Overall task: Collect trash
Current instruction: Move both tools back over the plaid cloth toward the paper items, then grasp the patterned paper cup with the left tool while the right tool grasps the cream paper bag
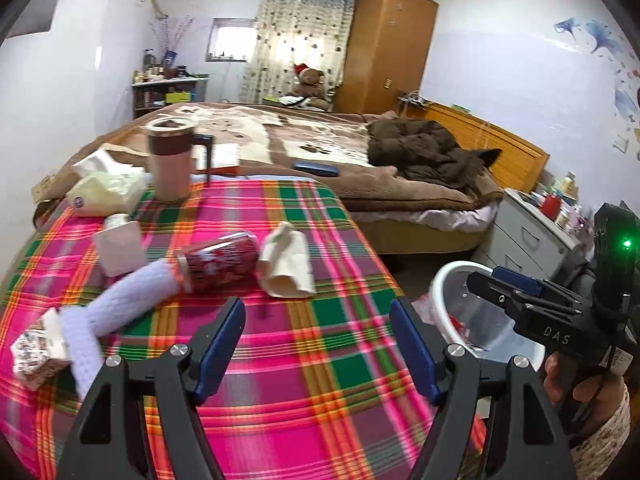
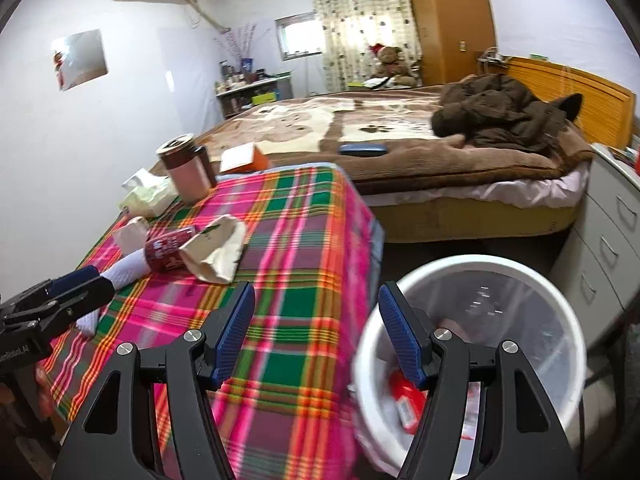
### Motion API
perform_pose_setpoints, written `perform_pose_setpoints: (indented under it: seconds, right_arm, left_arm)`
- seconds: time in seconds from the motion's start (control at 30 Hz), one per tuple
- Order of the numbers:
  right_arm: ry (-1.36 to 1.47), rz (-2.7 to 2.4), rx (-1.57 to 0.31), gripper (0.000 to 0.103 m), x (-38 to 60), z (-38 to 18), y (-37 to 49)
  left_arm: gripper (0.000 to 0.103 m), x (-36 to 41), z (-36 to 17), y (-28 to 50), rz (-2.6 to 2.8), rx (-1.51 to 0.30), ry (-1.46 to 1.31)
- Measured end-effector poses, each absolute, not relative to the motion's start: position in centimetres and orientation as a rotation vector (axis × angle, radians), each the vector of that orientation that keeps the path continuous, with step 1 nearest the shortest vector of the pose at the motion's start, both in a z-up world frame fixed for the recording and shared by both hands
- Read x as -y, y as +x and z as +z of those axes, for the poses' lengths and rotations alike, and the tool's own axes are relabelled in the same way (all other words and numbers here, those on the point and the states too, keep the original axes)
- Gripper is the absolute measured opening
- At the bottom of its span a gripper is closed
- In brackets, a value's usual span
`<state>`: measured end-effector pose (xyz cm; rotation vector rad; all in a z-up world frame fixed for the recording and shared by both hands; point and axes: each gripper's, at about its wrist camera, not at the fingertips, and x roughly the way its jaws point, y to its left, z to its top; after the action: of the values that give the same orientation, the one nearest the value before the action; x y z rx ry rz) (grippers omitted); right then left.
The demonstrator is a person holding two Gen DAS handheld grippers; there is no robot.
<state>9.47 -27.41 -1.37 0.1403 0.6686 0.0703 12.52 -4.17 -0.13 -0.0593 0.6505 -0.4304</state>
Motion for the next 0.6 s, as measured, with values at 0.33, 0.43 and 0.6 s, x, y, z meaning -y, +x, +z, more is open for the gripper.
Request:
perform_pose_setpoints:
  seconds: [0.33,0.43,0.6]
  right_arm:
    - [0.13,0.145,-0.714,0.066,22.9,-2.3,12.6]
    - [0.11,0.162,-0.721,0.066,21.4,-2.5,13.4]
    - [0.094,0.175,-0.747,0.066,19.7,-3.2,15.0]
  left_arm:
    - [0.076,-3.3,-0.6,13.6,-0.302,-0.634,-0.086]
    - [0.076,-5.6,-1.0,14.0,-0.277,-0.642,-0.102]
    - [0.076,-8.7,-1.5,14.7,-0.236,-0.661,-0.077]
